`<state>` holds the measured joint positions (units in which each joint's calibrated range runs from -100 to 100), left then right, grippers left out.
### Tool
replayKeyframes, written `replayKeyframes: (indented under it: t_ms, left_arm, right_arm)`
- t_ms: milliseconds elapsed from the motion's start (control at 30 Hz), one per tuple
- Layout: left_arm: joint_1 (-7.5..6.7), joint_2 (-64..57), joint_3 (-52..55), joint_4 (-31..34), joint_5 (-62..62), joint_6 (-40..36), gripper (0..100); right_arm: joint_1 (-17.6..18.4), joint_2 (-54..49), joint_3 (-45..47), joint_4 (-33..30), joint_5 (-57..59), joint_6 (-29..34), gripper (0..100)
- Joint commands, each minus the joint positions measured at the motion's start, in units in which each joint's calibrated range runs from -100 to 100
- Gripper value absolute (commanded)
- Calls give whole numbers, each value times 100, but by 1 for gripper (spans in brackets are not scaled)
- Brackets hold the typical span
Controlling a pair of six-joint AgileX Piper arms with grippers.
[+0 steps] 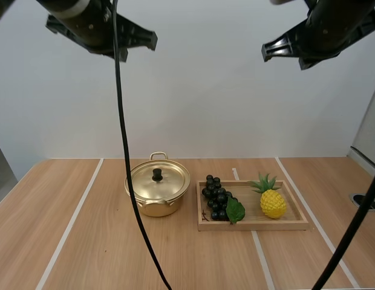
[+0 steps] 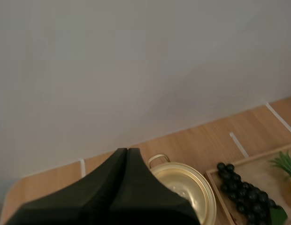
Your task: Open the pot, put the pineapple inside, and close it
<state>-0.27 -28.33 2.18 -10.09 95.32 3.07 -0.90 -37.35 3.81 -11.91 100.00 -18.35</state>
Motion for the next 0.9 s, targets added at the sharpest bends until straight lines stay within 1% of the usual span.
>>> replayKeyframes:
  t_ms: [0,200,300,333,400,533,633,767,800,867]
  left_arm:
    - [-12,245,184,-216,214,122,0]
    - [-12,739,416,-308,202,122,0]
    - [-12,1027,461,-404,468,168,0]
    - [-12,1107,497,-457,468,305,0]
    - [-12,1256,580,-554,468,551,0]
    - [-12,1455,851,-602,468,681,0]
    - [-12,1589,1148,-620,461,1104,0]
    - [-12,1813,1506,-620,395,1413,0]
    - [-12,1872,1591,-620,395,1481,2]
    - [-12,1960,1756,-646,395,1585,10]
  right_arm:
    - [-28,5,484,-65,0,9,0]
    - [-95,16,1708,-76,0,9,0]
    - [-95,54,2130,-88,-600,9,0]
    - [-95,87,2220,-88,-739,9,0]
    - [-95,168,2352,-77,-916,9,0]
    - [-95,368,2532,-77,-1055,9,0]
    - [-95,546,2619,-77,-939,-13,0]
    - [-95,721,2619,-89,-763,-75,0]
    - [-95,754,2619,-89,-763,-84,0]
    - [-95,764,2619,-121,-763,-79,0]
